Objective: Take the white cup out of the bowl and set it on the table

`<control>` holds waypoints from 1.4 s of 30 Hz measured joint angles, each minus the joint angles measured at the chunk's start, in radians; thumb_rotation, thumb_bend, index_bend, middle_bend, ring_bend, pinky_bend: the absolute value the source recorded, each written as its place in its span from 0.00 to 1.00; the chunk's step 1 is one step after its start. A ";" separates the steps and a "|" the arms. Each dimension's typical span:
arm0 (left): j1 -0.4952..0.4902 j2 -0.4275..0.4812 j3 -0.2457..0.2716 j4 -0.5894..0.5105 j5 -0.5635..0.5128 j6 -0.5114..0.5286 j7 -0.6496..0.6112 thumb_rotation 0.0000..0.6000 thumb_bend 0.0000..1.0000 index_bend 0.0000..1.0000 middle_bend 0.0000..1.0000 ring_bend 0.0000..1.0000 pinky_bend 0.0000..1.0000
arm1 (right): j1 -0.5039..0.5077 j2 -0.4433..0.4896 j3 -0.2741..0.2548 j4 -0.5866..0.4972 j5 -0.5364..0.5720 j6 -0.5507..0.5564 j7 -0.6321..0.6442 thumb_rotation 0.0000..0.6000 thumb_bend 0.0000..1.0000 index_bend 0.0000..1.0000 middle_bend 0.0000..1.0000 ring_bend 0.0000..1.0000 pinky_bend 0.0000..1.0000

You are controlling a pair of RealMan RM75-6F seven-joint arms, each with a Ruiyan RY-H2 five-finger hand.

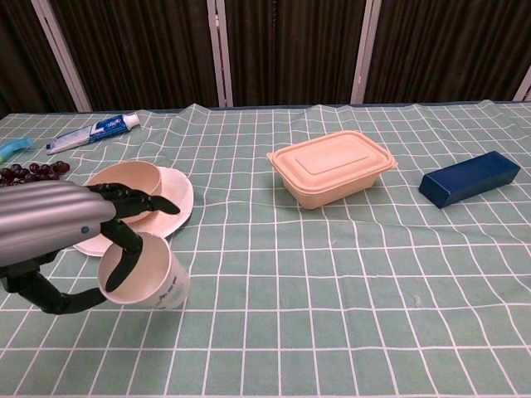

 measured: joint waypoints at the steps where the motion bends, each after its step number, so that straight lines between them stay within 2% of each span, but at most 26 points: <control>1: -0.004 0.001 0.001 -0.003 -0.017 -0.009 0.011 1.00 0.56 0.60 0.00 0.00 0.00 | 0.000 0.000 0.000 0.000 0.000 -0.001 0.000 1.00 0.04 0.00 0.00 0.00 0.00; 7: -0.035 0.008 0.007 -0.032 -0.143 -0.050 0.088 1.00 0.56 0.58 0.00 0.00 0.00 | 0.001 0.000 0.000 -0.002 -0.001 -0.002 -0.002 1.00 0.04 0.00 0.00 0.00 0.00; 12: -0.061 0.010 0.010 -0.058 -0.207 -0.050 0.138 1.00 0.54 0.52 0.00 0.00 0.00 | 0.000 -0.001 0.000 -0.002 -0.002 0.000 -0.002 1.00 0.04 0.00 0.00 0.00 0.00; 17: -0.060 0.004 0.017 -0.059 -0.197 -0.021 0.141 1.00 0.42 0.33 0.00 0.00 0.00 | 0.000 -0.002 -0.001 -0.001 -0.003 -0.001 -0.004 1.00 0.04 0.00 0.00 0.00 0.00; 22: -0.045 0.008 0.023 -0.062 -0.159 0.014 0.119 1.00 0.35 0.16 0.00 0.00 0.00 | 0.000 -0.002 -0.001 0.000 -0.003 -0.002 -0.005 1.00 0.04 0.00 0.00 0.00 0.00; 28: 0.002 0.042 0.035 -0.083 -0.066 0.086 0.035 1.00 0.35 0.10 0.00 0.00 0.00 | 0.001 -0.003 -0.001 0.003 -0.005 -0.003 -0.009 1.00 0.04 0.00 0.00 0.00 0.00; 34: 0.087 0.088 0.057 -0.075 0.081 0.230 -0.058 1.00 0.34 0.06 0.00 0.00 0.00 | 0.003 -0.008 -0.002 0.003 -0.006 -0.008 -0.024 1.00 0.04 0.00 0.00 0.00 0.00; 38: 0.170 0.101 0.064 -0.031 0.173 0.387 -0.124 1.00 0.30 0.01 0.00 0.00 0.00 | 0.008 -0.016 -0.003 0.004 0.000 -0.022 -0.037 1.00 0.04 0.00 0.00 0.00 0.00; 42: 0.267 0.096 0.057 0.048 0.221 0.563 -0.203 1.00 0.23 0.00 0.00 0.00 0.00 | 0.014 -0.024 -0.004 0.007 0.005 -0.038 -0.056 1.00 0.04 0.00 0.00 0.00 0.00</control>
